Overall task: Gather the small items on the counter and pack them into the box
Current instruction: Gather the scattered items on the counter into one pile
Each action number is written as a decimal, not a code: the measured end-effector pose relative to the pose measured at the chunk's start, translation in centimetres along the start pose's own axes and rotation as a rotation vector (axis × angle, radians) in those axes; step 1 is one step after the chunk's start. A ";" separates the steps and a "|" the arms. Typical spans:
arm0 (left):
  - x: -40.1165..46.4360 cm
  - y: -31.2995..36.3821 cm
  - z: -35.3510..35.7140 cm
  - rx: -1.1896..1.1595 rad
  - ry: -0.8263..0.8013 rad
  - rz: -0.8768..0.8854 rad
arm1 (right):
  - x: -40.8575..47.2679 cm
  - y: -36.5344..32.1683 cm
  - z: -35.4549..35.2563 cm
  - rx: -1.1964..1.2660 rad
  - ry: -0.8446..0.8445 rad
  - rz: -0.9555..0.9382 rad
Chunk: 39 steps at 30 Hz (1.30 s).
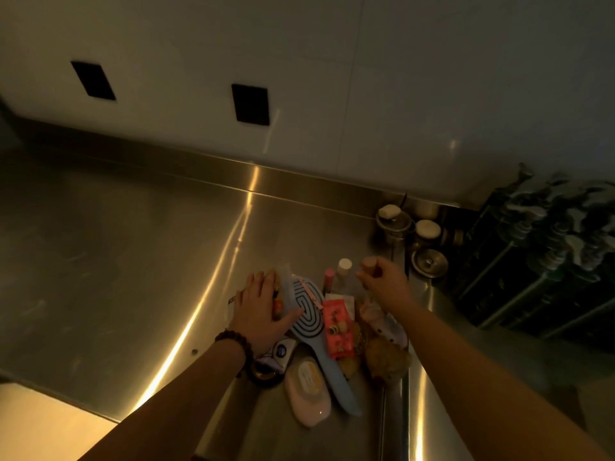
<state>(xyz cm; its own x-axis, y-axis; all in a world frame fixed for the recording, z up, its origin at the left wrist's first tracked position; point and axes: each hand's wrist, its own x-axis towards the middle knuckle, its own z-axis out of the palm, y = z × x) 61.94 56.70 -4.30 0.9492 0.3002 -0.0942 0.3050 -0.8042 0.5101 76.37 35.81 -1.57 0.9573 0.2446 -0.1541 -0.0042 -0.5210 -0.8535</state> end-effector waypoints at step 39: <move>-7.3 8.8 0.6 -0.175 -0.117 0.409 | -18.9 1.6 -3.2 -0.296 0.277 0.022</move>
<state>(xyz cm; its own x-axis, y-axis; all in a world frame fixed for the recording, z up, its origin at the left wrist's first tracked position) 57.78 47.13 0.40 0.9943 -0.0922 0.0544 -0.1050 -0.7431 0.6609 59.23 27.75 1.52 0.9997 0.0226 0.0036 0.0192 -0.7466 -0.6650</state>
